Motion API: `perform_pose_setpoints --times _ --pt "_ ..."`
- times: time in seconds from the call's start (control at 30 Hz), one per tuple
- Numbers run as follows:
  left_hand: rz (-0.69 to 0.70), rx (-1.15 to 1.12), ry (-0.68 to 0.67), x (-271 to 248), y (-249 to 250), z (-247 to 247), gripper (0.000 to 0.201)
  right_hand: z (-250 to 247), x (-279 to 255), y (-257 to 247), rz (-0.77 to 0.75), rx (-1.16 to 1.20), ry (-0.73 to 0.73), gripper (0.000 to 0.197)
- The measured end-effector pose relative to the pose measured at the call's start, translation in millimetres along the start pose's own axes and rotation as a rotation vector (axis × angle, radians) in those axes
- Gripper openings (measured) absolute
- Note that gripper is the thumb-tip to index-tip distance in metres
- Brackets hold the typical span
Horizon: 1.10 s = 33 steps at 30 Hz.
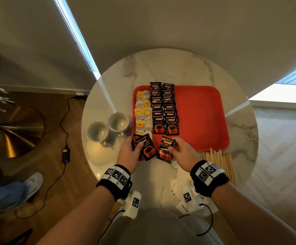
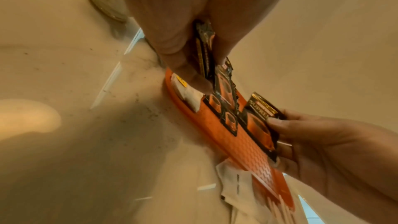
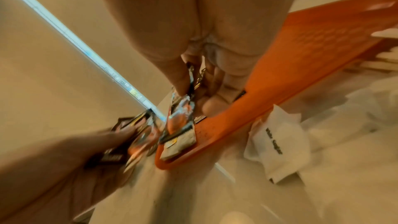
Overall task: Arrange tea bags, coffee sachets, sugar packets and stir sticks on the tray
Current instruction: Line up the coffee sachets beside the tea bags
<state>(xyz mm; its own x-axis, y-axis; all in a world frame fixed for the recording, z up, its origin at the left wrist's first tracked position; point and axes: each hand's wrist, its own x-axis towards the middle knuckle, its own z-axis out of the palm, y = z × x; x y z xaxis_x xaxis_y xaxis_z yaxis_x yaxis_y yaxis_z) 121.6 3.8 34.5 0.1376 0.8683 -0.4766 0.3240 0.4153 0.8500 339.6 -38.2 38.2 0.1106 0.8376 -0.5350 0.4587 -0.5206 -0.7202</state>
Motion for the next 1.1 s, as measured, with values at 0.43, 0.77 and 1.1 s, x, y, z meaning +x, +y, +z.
perform_pose_setpoints --times 0.43,0.77,1.1 --pt "-0.105 0.109 0.037 -7.2 -39.2 -25.8 0.012 -4.1 71.6 -23.7 0.074 -0.131 0.193 0.033" --pt "-0.090 0.064 0.056 -5.3 -26.1 -22.6 0.013 -0.8 83.5 -30.0 0.054 -0.193 0.313 0.037" --pt "-0.003 0.002 -0.019 22.4 15.5 23.3 0.029 1.5 26.0 -13.0 -0.013 -0.004 -0.037 0.022"
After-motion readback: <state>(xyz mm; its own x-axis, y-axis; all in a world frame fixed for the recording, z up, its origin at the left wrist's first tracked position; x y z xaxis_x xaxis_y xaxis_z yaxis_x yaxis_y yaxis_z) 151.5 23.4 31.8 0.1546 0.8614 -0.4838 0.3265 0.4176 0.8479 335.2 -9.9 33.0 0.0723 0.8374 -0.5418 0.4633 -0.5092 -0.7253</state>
